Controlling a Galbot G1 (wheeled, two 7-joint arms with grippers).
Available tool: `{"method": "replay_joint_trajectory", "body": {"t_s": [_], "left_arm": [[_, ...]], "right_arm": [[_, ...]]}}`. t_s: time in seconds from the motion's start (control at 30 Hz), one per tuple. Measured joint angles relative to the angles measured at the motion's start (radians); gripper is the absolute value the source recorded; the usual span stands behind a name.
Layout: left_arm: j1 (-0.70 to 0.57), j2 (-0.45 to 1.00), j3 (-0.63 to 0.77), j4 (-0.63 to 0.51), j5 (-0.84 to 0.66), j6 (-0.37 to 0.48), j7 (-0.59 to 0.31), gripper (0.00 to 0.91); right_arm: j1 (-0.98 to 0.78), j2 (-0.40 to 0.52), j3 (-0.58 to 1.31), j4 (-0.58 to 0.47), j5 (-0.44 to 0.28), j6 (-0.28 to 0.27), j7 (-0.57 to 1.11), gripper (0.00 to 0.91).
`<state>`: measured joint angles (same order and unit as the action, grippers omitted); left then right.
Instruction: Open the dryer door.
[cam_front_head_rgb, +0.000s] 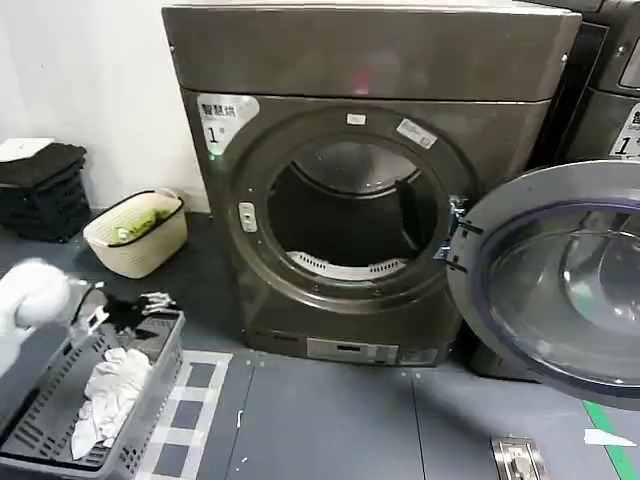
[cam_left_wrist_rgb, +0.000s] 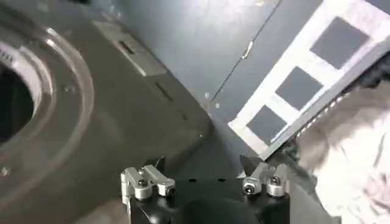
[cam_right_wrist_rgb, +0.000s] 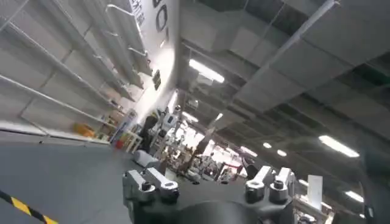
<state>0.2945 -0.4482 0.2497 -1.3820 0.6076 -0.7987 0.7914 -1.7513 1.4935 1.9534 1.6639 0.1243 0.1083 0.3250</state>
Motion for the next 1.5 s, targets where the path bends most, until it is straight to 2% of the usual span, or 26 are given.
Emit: {"method": "replay_joint_trajectory", "body": {"t_s": [0.07,0.23,0.5,0.73,0.93,1.2,1.37,1.5], "left_arm": [[-0.071,-0.024,0.063,0.026,0.001,-0.026,0.020,0.907],[-0.210,-0.065,0.186,0.075,0.017,-0.027,0.073,0.907],[-0.308,-0.076,0.260,0.132,0.019,-0.026,0.180,0.907],[-0.329,-0.052,0.293,0.167,0.113,-0.026,0.204,0.907],[-0.332,-0.023,0.328,0.168,0.139,-0.026,0.206,0.907],[-0.332,-0.006,0.360,0.176,0.025,-0.026,0.276,0.907],[-0.332,-0.027,0.363,0.217,-0.086,-0.025,0.398,0.907],[-0.332,-0.030,0.360,0.256,-0.106,-0.025,0.427,0.907]], "right_arm": [[0.000,0.001,0.001,-0.001,0.000,0.003,-0.002,0.907],[-0.002,0.001,0.003,-0.006,0.006,0.014,-0.014,0.907],[-0.003,-0.003,0.005,-0.018,0.008,0.031,-0.025,0.907],[-0.001,-0.008,0.004,-0.018,0.017,0.033,-0.035,0.907],[-0.008,-0.007,0.001,-0.010,0.085,0.022,-0.065,0.907],[-0.017,0.000,0.004,-0.013,0.158,0.008,-0.081,0.907],[-0.022,0.006,0.011,-0.014,0.216,0.008,-0.096,0.907],[-0.023,0.010,0.016,-0.013,0.234,0.010,-0.105,0.907]]}}
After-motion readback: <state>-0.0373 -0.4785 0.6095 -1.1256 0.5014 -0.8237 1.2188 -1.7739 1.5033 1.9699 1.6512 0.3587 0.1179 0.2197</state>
